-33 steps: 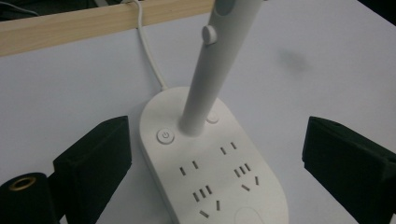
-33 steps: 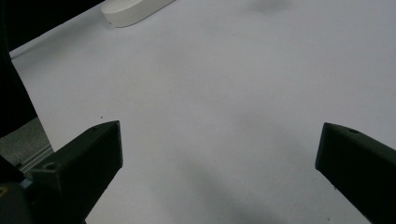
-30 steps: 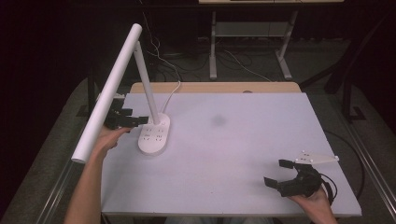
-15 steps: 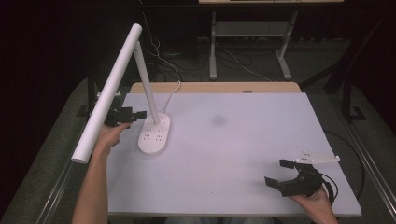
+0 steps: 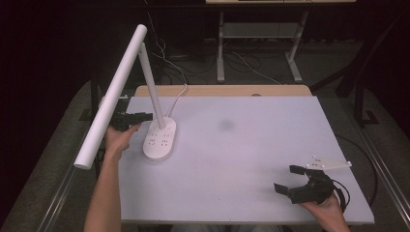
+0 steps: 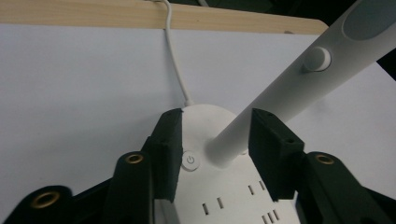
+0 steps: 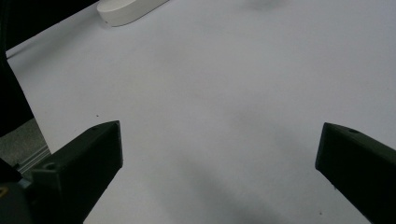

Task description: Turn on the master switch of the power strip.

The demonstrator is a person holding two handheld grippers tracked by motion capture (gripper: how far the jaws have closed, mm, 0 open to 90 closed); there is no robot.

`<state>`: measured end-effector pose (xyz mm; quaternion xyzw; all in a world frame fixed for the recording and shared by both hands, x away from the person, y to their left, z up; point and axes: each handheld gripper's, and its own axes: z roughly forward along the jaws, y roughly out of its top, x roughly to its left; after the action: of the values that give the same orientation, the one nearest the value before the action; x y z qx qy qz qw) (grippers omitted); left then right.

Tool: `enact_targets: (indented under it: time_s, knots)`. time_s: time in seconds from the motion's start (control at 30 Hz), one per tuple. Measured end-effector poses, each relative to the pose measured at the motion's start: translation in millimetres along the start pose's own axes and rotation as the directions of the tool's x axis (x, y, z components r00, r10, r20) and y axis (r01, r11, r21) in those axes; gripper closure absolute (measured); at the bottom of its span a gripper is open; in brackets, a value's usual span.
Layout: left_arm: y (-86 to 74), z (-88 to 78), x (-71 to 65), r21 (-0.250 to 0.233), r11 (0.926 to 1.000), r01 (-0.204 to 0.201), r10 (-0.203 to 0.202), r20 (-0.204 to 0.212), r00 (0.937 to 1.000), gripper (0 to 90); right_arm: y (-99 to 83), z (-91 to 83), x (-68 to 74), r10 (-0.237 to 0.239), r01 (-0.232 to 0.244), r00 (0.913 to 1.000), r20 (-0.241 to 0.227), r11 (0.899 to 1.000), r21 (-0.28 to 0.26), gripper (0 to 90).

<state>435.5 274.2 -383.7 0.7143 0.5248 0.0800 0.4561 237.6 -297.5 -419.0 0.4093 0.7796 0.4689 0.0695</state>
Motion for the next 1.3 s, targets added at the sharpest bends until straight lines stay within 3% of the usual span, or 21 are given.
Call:
enact_targets:
  time_s: [0.4,0.73,1.3]
  knots:
    - [-3.7,20.5,-5.5,0.045,0.9989,-0.011,0.011,-0.017,0.9998,74.6,-0.3,0.7,-0.4,-0.006,0.006,1.0000,0.001,1.000,0.007,0.1]
    - [-5.5,25.9,-2.8,0.068,0.9976,-0.010,0.013,-0.039,0.9991,89.6,-0.5,1.1,-0.5,-0.010,0.010,1.0000,0.001,1.000,0.007,0.1]
    - [-10.1,39.1,-1.8,0.104,0.9946,-0.001,0.009,-0.074,0.9973,90.0,-0.7,1.4,-0.7,-0.013,0.013,0.9999,-0.001,1.000,0.019,0.1]
